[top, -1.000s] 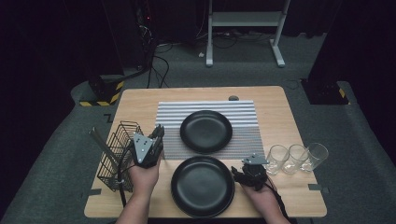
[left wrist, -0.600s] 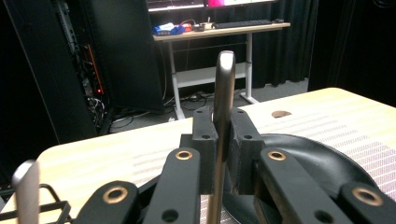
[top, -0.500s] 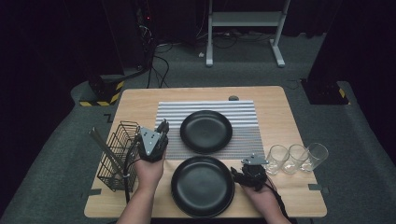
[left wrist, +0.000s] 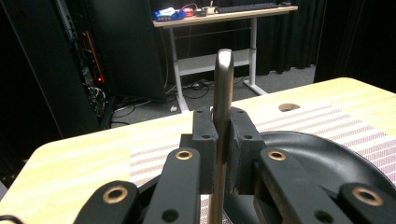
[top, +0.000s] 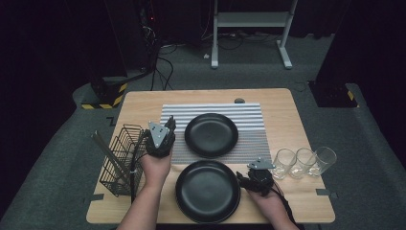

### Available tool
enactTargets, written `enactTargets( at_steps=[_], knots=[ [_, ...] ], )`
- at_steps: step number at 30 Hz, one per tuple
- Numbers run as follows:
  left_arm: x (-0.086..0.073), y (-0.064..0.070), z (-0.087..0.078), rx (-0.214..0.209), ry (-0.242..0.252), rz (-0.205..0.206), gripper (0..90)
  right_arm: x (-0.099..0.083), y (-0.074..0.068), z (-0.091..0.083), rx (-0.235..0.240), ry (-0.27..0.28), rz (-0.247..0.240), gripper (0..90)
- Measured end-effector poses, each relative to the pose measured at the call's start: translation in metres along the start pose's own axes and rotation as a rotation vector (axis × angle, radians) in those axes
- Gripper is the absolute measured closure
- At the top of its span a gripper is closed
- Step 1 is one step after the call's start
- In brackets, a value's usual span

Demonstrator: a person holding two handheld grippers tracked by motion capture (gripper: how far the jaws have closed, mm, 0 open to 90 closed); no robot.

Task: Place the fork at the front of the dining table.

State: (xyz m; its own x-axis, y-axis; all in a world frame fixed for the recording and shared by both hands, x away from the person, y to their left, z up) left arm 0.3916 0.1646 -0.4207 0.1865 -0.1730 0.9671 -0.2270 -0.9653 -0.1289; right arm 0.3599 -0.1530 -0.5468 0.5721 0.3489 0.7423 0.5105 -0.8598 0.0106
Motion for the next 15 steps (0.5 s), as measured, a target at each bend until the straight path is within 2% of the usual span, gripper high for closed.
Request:
enactTargets(
  at_steps=[10,15],
  knots=[
    [0.003,-0.003,0.019,0.002,-0.037,-0.014,82.6,0.000,0.000,0.000,0.000,0.000,0.002,36.3],
    [0.003,-0.009,0.028,0.009,-0.049,-0.048,82.7,0.000,0.000,0.000,-0.001,0.000,0.002,36.3]
  ],
)
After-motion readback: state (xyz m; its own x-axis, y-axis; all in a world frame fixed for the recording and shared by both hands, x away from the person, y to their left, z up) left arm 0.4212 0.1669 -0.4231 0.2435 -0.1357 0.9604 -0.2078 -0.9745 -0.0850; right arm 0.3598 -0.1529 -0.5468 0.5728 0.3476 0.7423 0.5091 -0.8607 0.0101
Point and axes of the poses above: each handheld gripper's, and its own axes: z roughly forward along the jaws, x roughly out of its top, y roughly to its right, the point moved 1 cm from there along z, roughly forward along the jaws, and after that the axes turned 1 degree about -y, right-handed, at the moved point
